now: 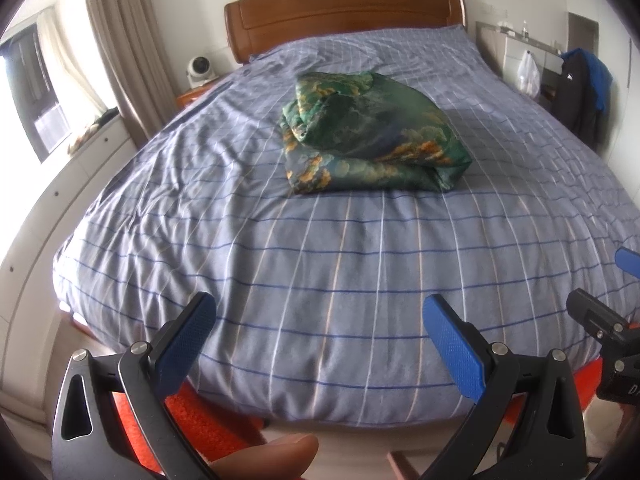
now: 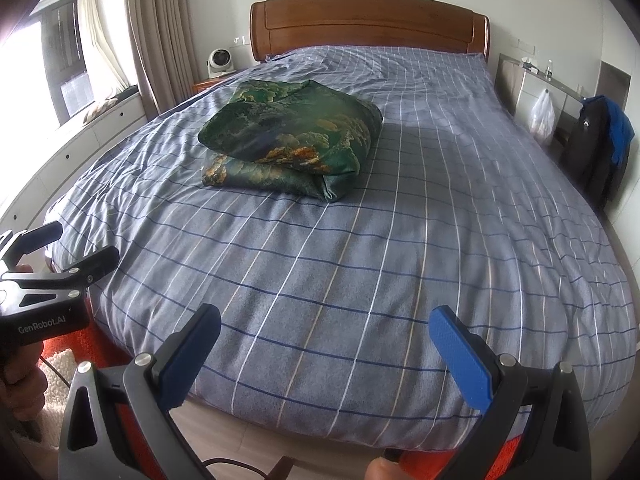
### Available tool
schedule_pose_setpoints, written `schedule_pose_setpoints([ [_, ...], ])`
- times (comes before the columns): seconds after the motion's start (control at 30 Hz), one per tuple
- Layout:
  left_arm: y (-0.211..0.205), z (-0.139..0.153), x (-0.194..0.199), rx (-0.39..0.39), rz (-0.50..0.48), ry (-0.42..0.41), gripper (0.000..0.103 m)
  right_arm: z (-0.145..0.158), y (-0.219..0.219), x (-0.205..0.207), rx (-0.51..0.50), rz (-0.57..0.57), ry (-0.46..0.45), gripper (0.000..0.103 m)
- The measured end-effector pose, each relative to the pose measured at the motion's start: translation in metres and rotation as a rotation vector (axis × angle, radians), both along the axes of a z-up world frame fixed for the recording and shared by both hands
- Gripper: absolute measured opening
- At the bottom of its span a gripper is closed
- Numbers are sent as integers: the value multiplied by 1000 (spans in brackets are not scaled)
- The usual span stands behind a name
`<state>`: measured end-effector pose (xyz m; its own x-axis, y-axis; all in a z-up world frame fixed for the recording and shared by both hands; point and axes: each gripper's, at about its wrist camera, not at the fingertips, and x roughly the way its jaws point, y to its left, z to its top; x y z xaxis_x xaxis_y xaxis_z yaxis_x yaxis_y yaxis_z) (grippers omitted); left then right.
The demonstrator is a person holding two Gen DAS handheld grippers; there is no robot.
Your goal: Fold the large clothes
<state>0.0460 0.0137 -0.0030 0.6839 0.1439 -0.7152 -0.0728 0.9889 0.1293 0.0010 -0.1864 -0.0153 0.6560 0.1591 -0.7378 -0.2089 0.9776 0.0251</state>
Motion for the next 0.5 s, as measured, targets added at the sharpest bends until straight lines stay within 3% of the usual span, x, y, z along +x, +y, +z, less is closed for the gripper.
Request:
schedule_pose_setpoints([
  [0.5,2,4,1,3,0,-36,103,11,8,1,-15,-9,-11,103],
])
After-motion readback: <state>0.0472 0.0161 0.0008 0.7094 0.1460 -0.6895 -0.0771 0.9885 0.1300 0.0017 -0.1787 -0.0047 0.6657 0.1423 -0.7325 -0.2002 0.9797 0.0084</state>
